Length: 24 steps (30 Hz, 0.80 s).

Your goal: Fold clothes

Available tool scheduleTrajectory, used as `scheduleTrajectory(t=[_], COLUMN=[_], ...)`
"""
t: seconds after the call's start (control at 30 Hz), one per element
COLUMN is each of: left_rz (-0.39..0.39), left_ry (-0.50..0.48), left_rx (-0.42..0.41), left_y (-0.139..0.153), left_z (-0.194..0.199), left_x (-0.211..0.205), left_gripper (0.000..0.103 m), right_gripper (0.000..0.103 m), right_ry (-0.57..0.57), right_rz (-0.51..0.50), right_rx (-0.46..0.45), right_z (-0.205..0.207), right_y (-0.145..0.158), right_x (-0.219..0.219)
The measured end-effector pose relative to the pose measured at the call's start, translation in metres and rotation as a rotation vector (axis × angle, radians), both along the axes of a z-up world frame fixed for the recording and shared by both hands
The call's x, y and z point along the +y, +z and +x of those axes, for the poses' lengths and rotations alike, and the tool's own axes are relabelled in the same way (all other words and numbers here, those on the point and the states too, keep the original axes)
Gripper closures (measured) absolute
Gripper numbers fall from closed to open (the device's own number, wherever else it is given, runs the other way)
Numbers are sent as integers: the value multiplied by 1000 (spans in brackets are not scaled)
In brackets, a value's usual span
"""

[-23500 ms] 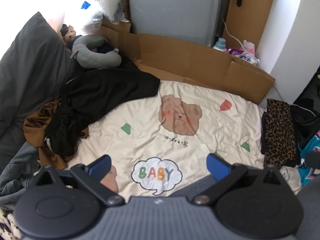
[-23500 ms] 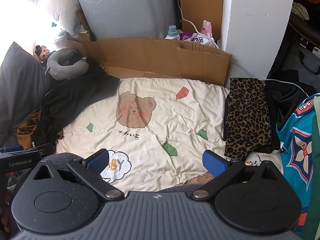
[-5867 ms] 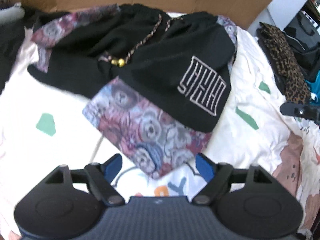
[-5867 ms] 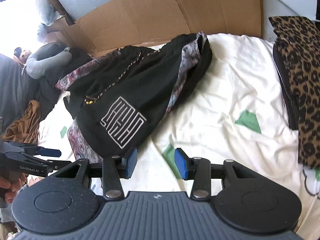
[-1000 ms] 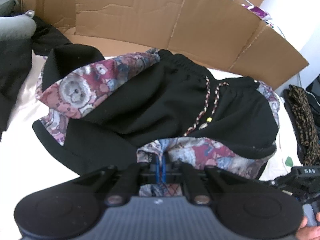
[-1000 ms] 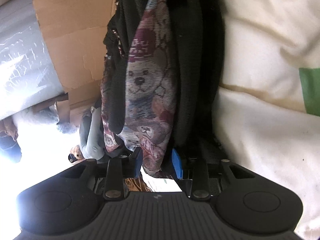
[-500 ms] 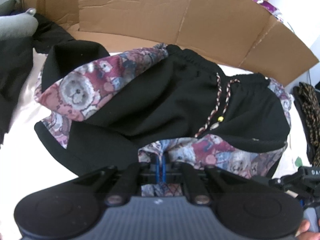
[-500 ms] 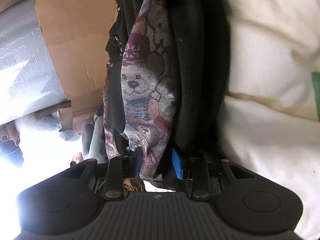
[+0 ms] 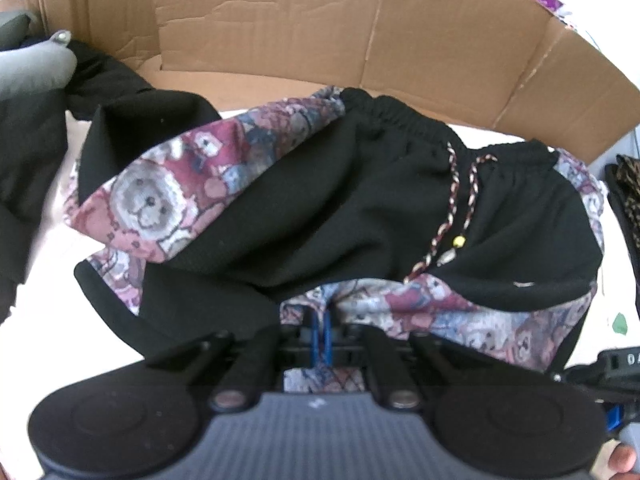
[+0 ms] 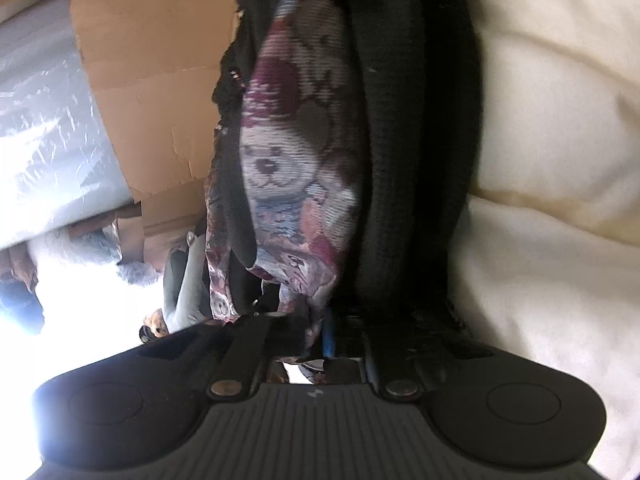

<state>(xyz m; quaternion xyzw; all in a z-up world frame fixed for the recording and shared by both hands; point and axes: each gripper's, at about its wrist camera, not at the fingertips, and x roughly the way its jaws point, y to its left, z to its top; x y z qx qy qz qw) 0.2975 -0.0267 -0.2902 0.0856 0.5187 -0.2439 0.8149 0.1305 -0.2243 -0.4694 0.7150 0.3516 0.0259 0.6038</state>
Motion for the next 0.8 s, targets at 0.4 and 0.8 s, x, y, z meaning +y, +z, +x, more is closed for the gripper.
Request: scheduleTrajectory(t=[0.4,0.8], left_rz=[-69,-61], left_ry=[28,55], left_rx=[10,36], left_y=[29,38], left_z=[-24,-66], left_x=[17,38], left_gripper=[59,59], right_gripper=[103,103], right_ry=[111,234], right_rz=[-143,-346], right_rx=[-29,49], right_z=[-23,-87], right_y=[39,68], right_x=[-19,-63])
